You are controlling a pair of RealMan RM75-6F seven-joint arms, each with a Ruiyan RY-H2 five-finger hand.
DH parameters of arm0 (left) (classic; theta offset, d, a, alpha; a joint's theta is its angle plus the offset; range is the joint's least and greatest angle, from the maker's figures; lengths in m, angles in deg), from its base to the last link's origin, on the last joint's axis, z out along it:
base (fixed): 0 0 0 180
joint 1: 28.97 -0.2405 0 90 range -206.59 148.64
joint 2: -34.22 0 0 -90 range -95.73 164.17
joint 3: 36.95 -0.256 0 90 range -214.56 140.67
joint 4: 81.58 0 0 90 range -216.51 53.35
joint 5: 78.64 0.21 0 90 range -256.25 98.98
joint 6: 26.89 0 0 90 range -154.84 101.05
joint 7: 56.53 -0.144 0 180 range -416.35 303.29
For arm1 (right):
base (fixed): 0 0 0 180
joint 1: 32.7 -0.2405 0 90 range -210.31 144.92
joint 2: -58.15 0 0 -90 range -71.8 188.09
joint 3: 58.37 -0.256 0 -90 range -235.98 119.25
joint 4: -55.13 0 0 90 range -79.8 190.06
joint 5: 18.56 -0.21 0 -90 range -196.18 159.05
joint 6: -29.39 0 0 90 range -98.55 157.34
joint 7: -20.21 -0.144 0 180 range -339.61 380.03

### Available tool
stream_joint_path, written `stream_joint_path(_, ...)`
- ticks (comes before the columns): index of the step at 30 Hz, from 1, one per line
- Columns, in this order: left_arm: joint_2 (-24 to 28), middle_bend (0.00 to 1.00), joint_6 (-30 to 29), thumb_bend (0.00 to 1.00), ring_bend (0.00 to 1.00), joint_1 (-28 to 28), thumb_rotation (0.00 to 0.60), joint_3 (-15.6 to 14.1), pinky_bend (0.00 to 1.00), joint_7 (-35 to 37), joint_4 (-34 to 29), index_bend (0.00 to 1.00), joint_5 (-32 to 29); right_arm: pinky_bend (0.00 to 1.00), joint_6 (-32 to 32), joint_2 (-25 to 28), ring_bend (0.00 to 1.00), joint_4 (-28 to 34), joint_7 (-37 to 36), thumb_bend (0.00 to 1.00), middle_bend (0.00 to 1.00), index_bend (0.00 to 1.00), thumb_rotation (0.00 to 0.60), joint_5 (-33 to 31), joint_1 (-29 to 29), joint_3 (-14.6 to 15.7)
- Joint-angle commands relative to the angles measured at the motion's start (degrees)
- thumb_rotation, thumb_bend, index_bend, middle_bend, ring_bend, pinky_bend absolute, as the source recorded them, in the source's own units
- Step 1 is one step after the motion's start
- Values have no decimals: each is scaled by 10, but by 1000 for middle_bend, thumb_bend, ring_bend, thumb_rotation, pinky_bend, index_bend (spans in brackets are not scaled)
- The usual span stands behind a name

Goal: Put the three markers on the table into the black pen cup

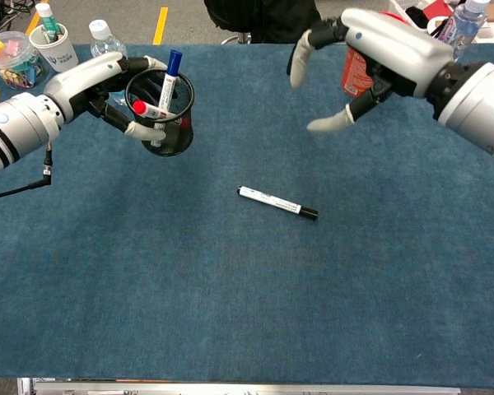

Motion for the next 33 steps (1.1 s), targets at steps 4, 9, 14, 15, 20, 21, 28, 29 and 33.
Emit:
stream_joint_path(4, -1, 370, -7, 150, 346, -1, 600, -5, 291, -12, -7, 249, 10, 204, 51, -25, 193, -10, 61, 19, 391, 539, 600, -25, 4, 36)
stream_joint_path(9, 3, 370, -10, 150, 346, -1, 600, -10, 291, -25, -16, 250, 17, 204, 66, -80, 193, -46, 121, 41, 392, 539, 600, -63, -1, 35)
stream_joint_path(14, 4, 370, -12, 150, 346, -2, 600, -12, 291, -26, -22, 250, 18, 204, 83, -119, 193, -72, 187, 87, 391, 549, 600, -107, -14, 31)
stream_joint_path(15, 3, 370, -11, 150, 346, -2, 600, -12, 291, -26, -22, 250, 18, 204, 85, -130, 193, -78, 201, 92, 391, 551, 600, -117, -18, 29)
stream_joint_path(20, 2, 370, -11, 150, 346, -2, 600, -14, 292, -26, -23, 250, 19, 204, 95, -175, 201, -105, 253, 136, 378, 567, 600, -162, -33, 22)
stream_joint_path(21, 3, 370, -11, 150, 346, -2, 600, -14, 291, -25, -24, 250, 19, 204, 96, -183, 205, -112, 264, 152, 375, 572, 600, -167, -36, 21)
stream_joint_path(28, 6, 369, -12, 150, 346, -4, 600, -17, 291, -21, -24, 250, 22, 210, 87, -238, 172, -161, 330, 170, 343, 577, 600, -193, -57, 13)
stream_joint_path(29, 6, 369, -12, 151, 346, -4, 600, -17, 291, -20, -23, 250, 22, 206, 84, -243, 158, -166, 339, 168, 330, 577, 600, -193, -60, 12)
stream_joint_path(33, 8, 368, -12, 150, 346, -5, 600, -18, 291, -15, -21, 250, 24, 182, 76, -256, 117, -177, 365, 143, 287, 546, 600, -185, -66, 14)
